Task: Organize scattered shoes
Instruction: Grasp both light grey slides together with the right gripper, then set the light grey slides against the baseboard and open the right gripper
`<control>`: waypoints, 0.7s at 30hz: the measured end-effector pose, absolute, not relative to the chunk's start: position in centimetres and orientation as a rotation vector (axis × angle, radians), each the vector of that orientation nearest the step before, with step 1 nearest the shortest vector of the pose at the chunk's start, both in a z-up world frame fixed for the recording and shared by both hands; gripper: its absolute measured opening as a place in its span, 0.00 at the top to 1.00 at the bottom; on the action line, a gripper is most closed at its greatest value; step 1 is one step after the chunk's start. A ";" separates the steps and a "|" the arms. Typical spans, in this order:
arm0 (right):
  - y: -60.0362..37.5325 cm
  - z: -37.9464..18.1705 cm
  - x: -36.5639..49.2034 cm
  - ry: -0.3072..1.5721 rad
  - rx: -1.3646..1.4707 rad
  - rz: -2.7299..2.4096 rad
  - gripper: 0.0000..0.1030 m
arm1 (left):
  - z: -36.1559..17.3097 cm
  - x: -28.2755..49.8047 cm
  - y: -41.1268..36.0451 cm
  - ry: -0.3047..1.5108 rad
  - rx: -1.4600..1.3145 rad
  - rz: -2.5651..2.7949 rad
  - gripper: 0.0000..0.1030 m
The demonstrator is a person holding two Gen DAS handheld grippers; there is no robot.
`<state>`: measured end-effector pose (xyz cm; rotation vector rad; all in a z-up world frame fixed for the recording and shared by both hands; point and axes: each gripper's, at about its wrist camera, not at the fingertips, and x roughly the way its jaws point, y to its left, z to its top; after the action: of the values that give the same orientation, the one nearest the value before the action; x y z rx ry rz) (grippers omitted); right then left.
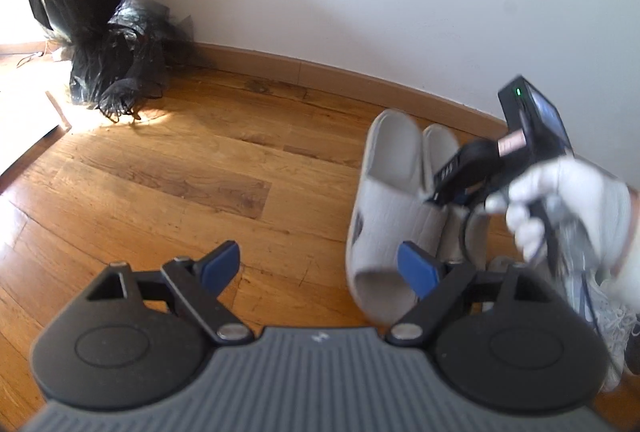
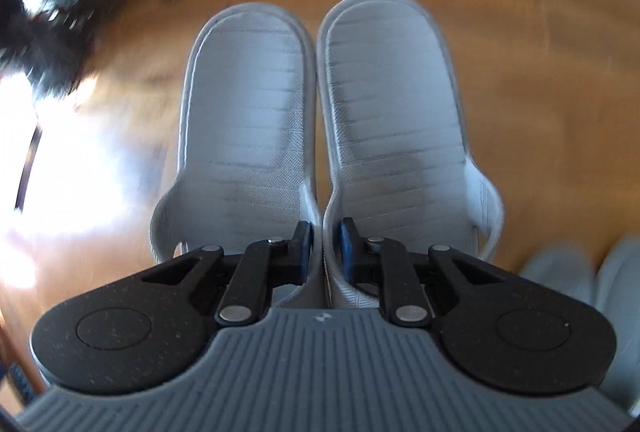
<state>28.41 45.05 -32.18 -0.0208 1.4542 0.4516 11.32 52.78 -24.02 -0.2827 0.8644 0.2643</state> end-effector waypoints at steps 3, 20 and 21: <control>45.3 -33.5 33.1 1.475 0.002 0.397 0.86 | -24.1 11.9 53.6 0.857 -0.297 0.273 0.17; 47.4 -36.5 40.6 1.488 -0.017 0.378 0.76 | -26.4 14.8 50.3 0.942 -0.254 0.110 0.17; 46.9 -35.7 40.2 1.474 -0.023 0.410 0.70 | -26.5 15.1 49.8 0.945 -0.250 0.092 0.17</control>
<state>40.20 46.94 -35.73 -0.0229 1.4745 0.4096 15.05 49.77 -26.51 -0.2500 0.9446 0.0922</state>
